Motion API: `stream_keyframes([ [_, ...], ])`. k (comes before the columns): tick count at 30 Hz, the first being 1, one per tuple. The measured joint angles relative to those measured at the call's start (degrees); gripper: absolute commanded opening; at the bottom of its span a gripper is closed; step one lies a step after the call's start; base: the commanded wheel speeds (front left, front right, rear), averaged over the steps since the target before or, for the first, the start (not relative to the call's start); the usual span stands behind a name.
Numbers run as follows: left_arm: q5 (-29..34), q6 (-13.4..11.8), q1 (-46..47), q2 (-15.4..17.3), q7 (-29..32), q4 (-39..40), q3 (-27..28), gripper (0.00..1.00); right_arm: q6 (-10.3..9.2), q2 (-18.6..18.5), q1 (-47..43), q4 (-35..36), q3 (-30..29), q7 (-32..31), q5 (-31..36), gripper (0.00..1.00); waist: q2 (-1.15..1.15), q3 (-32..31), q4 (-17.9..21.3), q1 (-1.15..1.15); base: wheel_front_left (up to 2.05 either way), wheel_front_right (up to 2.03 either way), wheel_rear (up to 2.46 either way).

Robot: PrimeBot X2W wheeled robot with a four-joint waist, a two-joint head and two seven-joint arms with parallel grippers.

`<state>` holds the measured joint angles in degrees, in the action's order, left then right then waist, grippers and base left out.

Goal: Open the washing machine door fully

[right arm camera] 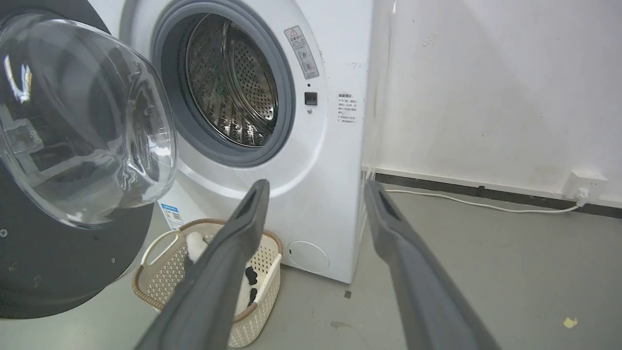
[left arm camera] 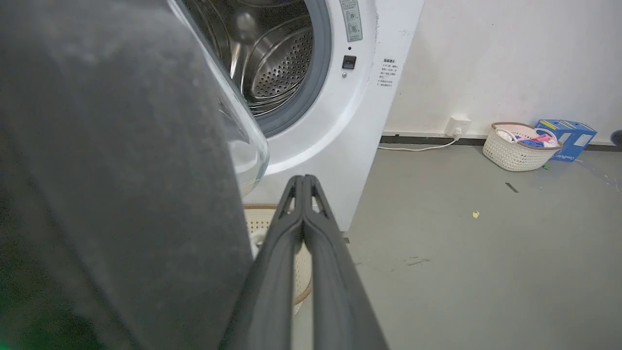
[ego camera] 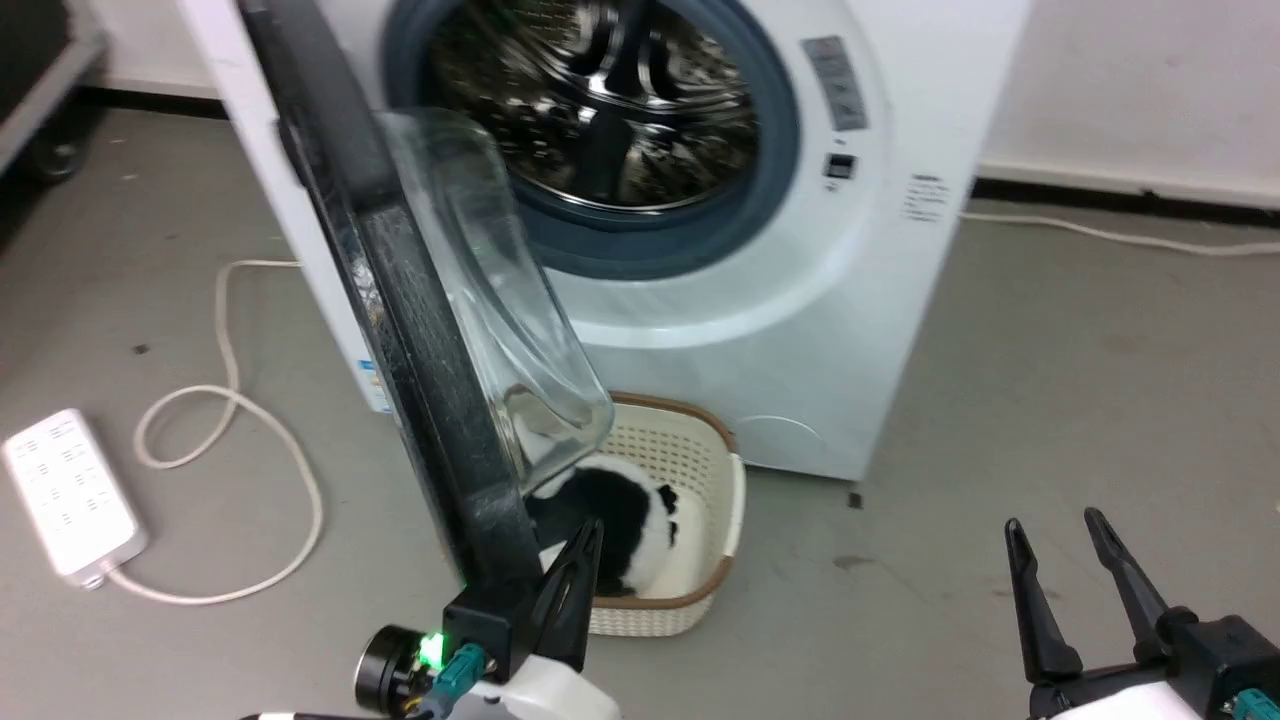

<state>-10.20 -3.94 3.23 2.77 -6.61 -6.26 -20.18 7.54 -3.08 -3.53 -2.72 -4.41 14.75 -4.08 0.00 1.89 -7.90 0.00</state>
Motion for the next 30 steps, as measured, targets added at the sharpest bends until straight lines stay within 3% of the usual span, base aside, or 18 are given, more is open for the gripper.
stream_keyframes([
  [13, -1.6, -1.8, -1.9, 2.7, 0.4, 0.9, 3.1, 0.0, 0.0, 0.1, -1.0, -0.8, 1.0, 0.0, 0.0, 1.0, 0.0, -1.7, -11.7, 0.0, 0.0, 0.0, 0.0],
  [18, -2.7, -3.2, -1.9, 5.2, 0.5, 1.8, 6.9, 0.0, 0.01, 0.1, -0.9, -1.0, 1.4, 0.0, 0.0, 1.0, 0.0, -1.2, -15.9, 0.0, 0.0, 0.0, 0.0],
  [19, -3.8, -3.7, -1.9, 7.3, 0.8, 2.1, 9.9, 0.0, 0.0, 0.1, -0.7, -1.1, 1.6, 0.0, 0.2, 1.0, 0.0, -0.2, -17.2, 0.0, 0.0, 0.0, 0.0],
  [24, -5.9, -4.4, -1.4, 10.8, 1.5, 2.0, 14.8, 0.0, 0.0, 0.1, -0.5, -1.1, 1.9, 0.0, 1.4, 1.0, 0.0, 2.3, -17.6, 0.01, 0.0, 0.0, 0.0],
  [30, -10.7, -3.6, 1.8, 14.5, 1.6, -0.8, 21.1, 0.0, 0.01, 0.1, 1.0, -0.7, 1.5, -0.1, 3.8, 1.0, 0.0, 6.1, -16.8, 0.01, 0.0, 0.0, 0.0],
])
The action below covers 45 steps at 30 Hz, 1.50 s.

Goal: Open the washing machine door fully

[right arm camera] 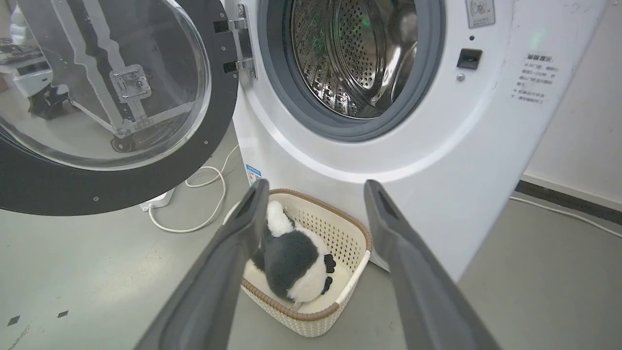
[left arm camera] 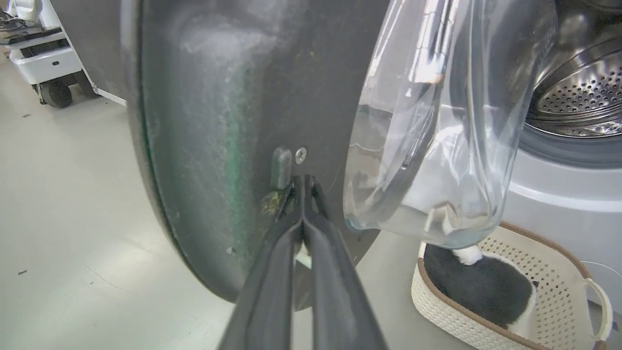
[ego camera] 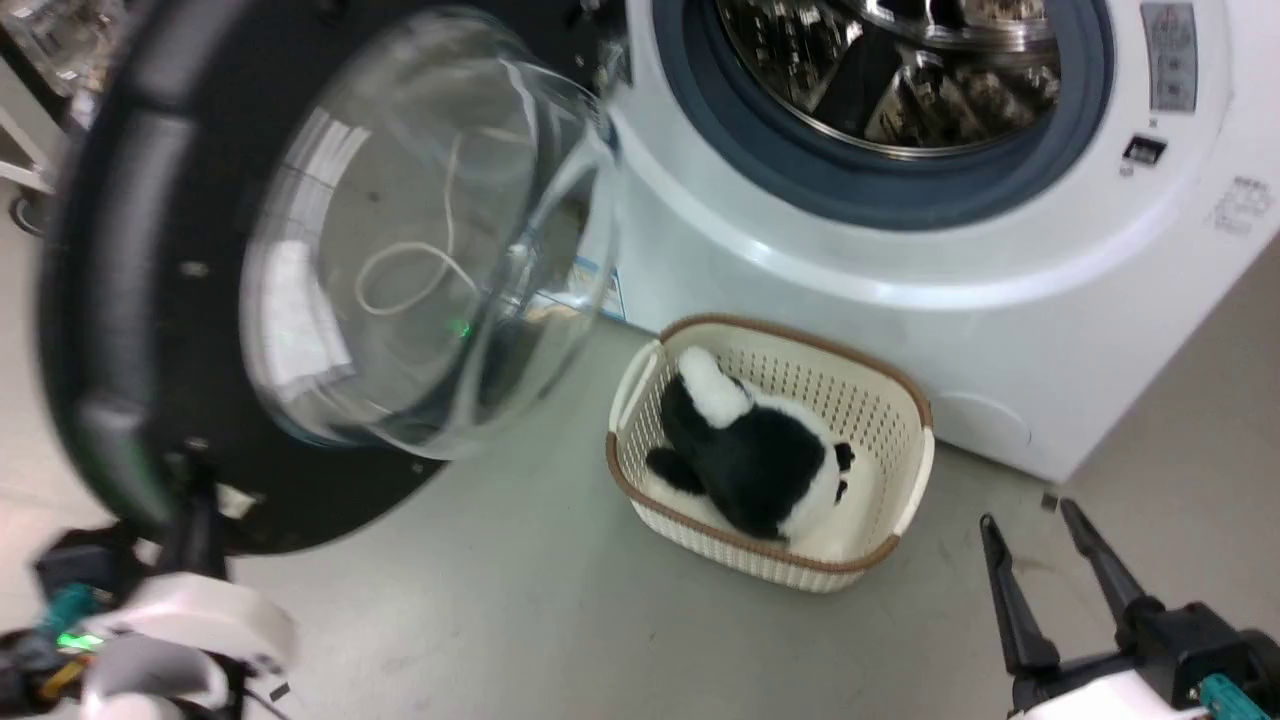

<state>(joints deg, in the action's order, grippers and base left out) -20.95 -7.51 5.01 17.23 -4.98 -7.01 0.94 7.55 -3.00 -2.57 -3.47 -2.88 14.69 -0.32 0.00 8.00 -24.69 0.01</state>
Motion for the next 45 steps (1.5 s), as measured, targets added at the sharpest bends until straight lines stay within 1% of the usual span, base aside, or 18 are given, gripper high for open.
stream_keyframes([
  [2, -1.1, 0.3, 1.4, 1.6, 0.0, -1.5, 1.8, 0.0, -0.01, 0.0, 0.7, 0.4, -0.1, -0.3, 0.6, 1.0, 0.0, 1.4, 0.4, 0.0, 0.0, 0.0, 0.0],
  [9, -5.4, 2.9, 8.1, 6.6, -0.1, -10.2, 7.1, 0.0, -0.01, -0.1, 2.1, 2.2, -0.2, -1.5, 2.4, 1.0, 0.0, 6.2, 1.8, 0.0, 0.0, 0.0, 0.0],
  [17, -7.0, 5.2, 15.5, 12.0, -2.4, -22.0, 10.1, 0.0, -0.01, -0.9, 3.2, 3.6, -0.1, -2.5, 2.5, 1.0, 0.0, 9.9, 3.5, 0.0, 0.0, 0.0, 0.0],
  [19, -7.1, 5.7, 16.7, 12.8, -4.1, -24.4, 10.5, 0.0, -0.01, -0.9, 3.2, 3.8, -0.2, -2.5, 2.5, 1.0, 0.0, 10.3, 4.0, 0.0, 0.0, 0.0, 0.0],
  [23, -7.4, 6.2, 18.3, 12.8, -6.9, -27.8, 10.9, 0.0, -0.01, -0.9, 3.3, 3.7, -0.4, -2.5, 2.5, 1.0, 0.0, 10.5, 4.6, 0.0, 0.0, 0.0, 0.0],
  [28, -5.8, 6.7, 18.6, 12.5, -9.1, -29.0, 10.4, 0.0, -0.01, -0.9, 3.3, 3.1, -0.5, -2.4, 2.5, 1.0, 0.01, 9.3, 4.8, -0.01, 0.0, 0.0, 0.0],
  [32, -3.7, 7.3, 18.2, 11.1, -9.6, -26.1, 9.3, 0.0, -0.01, -0.7, 3.3, 2.2, -0.8, -1.8, 2.5, 1.0, 0.0, 7.4, 5.0, -0.01, 0.0, 0.0, 0.0],
  [35, -3.3, 7.5, 16.0, 8.3, -9.7, -20.1, 10.1, 0.0, -0.01, -0.5, 3.3, 1.8, -1.0, -1.4, 2.5, 1.0, 0.0, 5.4, 5.3, -0.01, 0.0, 0.0, 0.0],
  [38, -1.4, 7.5, 12.1, 6.0, -9.7, -13.3, 9.8, 0.0, 0.0, -0.3, 3.2, 1.6, -1.9, -0.9, 2.4, 1.0, 0.0, 3.1, 6.0, -0.01, 0.0, 0.0, 0.0],
  [42, 0.8, 7.3, 6.8, 2.2, -9.7, -5.7, 7.0, 0.0, -0.01, -0.2, 3.0, 1.8, -3.2, -0.4, 2.3, 1.0, 0.0, 0.2, 7.4, -0.01, 0.0, 0.0, 0.0],
  [45, 2.3, 6.2, 3.1, -1.2, -9.7, -0.7, 4.1, 0.0, -0.01, -0.1, 2.9, 2.4, -4.0, -0.2, 1.5, 1.0, 0.0, -1.6, 9.0, -0.02, 0.0, 0.0, 0.0],
])
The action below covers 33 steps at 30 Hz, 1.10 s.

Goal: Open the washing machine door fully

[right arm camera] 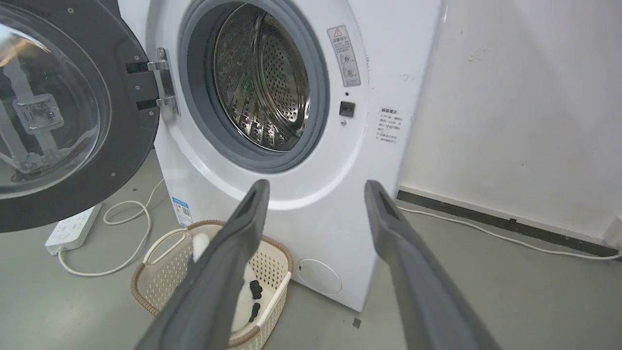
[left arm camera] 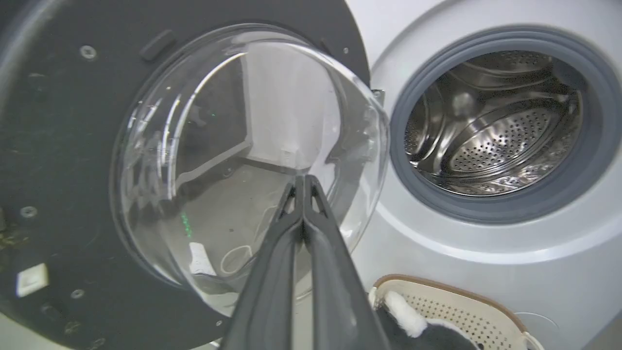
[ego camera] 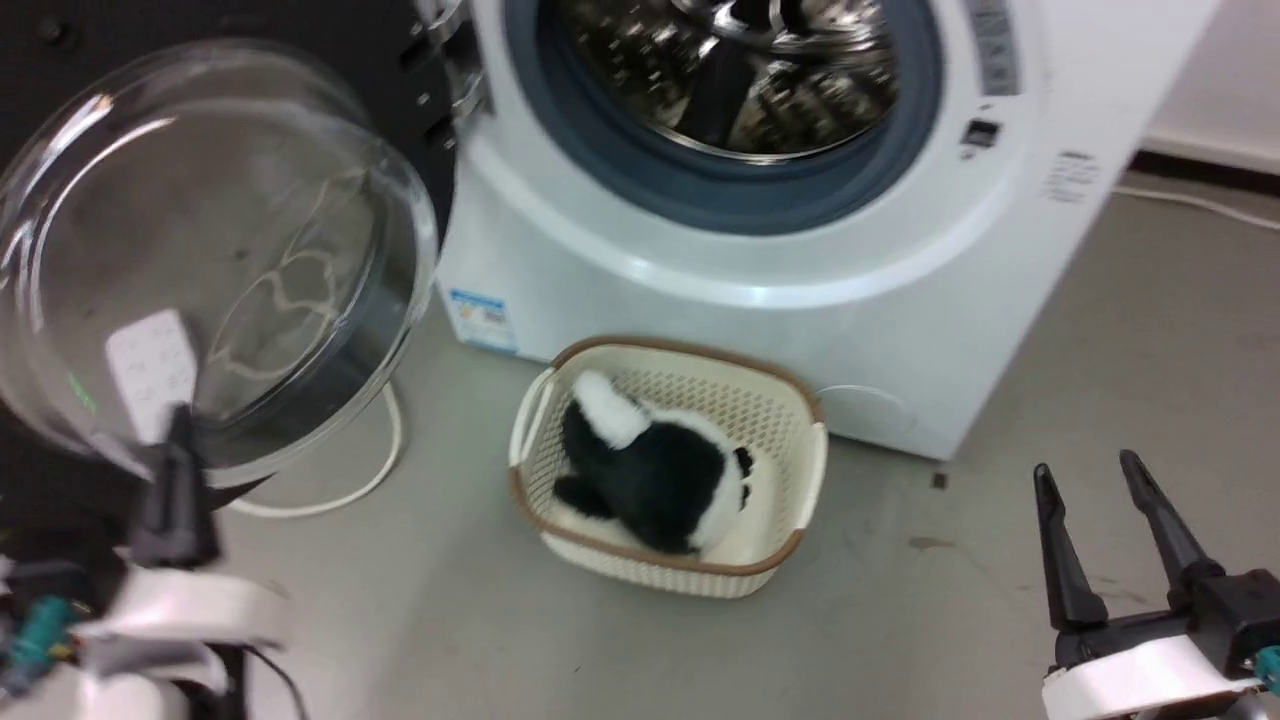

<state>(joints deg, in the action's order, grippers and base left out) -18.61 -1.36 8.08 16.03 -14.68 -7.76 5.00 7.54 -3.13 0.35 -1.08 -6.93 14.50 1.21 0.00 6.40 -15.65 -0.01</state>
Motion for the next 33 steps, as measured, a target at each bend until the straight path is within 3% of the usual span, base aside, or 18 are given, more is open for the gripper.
stream_keyframes([
  [2, 0.6, -0.5, -2.2, -1.5, 0.0, 2.3, -1.6, 0.0, 0.0, 0.0, -0.4, 0.2, -0.1, 0.0, -0.8, 1.0, 0.0, -1.0, 1.3, 0.0, 0.0, 0.0, 0.0],
  [3, 0.9, -0.7, -3.0, -2.2, 0.0, 3.2, -2.2, 0.05, 0.0, 0.0, -0.6, 0.4, -0.1, 0.1, -1.0, 1.0, 0.0, -1.5, 2.0, 0.0, 0.0, 0.0, 0.0],
  [5, 1.7, -1.3, -4.6, -3.2, 0.0, 4.6, -3.6, 0.58, 0.01, 0.0, -1.3, 0.7, -0.1, 0.2, -1.2, 1.0, 0.0, -2.4, 3.4, 0.0, 0.0, 0.0, 0.0],
  [6, 2.1, -1.6, -5.3, -3.7, 0.0, 5.0, -4.2, 1.0, 0.0, 0.1, -1.5, 0.9, -0.1, 0.2, -1.2, 1.0, 0.0, -2.8, 4.0, 0.0, 0.0, 0.0, 0.0],
  [18, 7.1, -3.4, -11.9, -7.7, 0.0, 6.4, -10.5, 1.0, 0.0, 0.1, -4.9, 1.5, 0.6, 0.2, -2.3, 1.0, 0.0, -6.4, 10.4, 0.01, 0.0, 0.0, 0.0],
  [33, 9.6, -4.5, -13.9, -9.2, 0.0, 6.3, -13.6, 1.0, 0.0, 0.1, -5.9, 0.5, 1.5, 0.2, -2.4, 1.0, 0.0, -6.9, 11.0, 0.02, 0.0, 0.0, 0.0],
])
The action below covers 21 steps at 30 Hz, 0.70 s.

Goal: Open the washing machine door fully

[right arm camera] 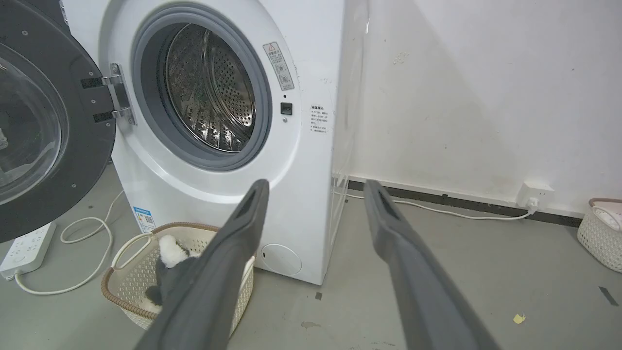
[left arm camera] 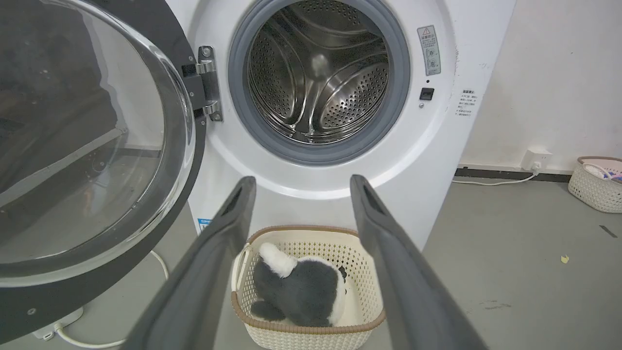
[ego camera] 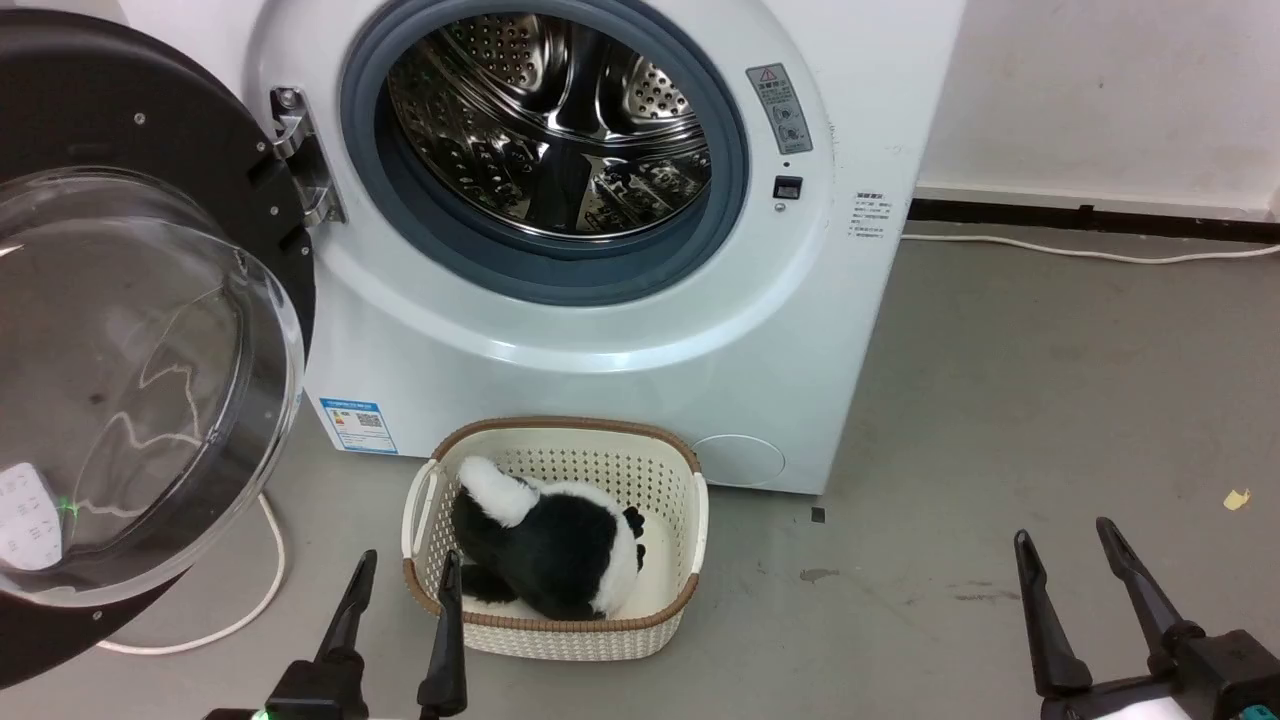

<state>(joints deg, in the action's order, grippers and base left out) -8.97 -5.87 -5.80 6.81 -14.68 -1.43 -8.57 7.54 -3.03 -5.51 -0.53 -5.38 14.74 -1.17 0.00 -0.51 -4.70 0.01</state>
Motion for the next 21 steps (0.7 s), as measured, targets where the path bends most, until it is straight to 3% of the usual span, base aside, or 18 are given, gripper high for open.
stream_keyframes([
  [14, 0.3, 0.1, 0.0, -0.3, 0.0, -0.1, 0.3, 1.0, 0.01, 0.0, 0.0, -0.6, 0.3, 0.0, -0.4, 1.0, 0.0, 0.2, -0.4, 0.0, 0.0, 0.0, 0.0],
  [15, 0.4, 0.1, 0.0, -0.3, 0.0, -0.1, 0.3, 0.0, 0.01, 0.0, 0.0, -0.6, 0.4, 0.0, -0.4, 0.0, 0.0, 0.3, -0.3, 0.0, 0.0, 0.0, 0.0],
  [21, 0.3, 0.1, 0.0, -0.4, 0.3, -0.1, 0.3, 0.0, 0.01, 0.0, 0.0, -0.6, 0.4, -0.3, -0.3, 0.0, 0.0, 0.3, -0.2, 0.0, 0.0, 0.0, 0.0],
])
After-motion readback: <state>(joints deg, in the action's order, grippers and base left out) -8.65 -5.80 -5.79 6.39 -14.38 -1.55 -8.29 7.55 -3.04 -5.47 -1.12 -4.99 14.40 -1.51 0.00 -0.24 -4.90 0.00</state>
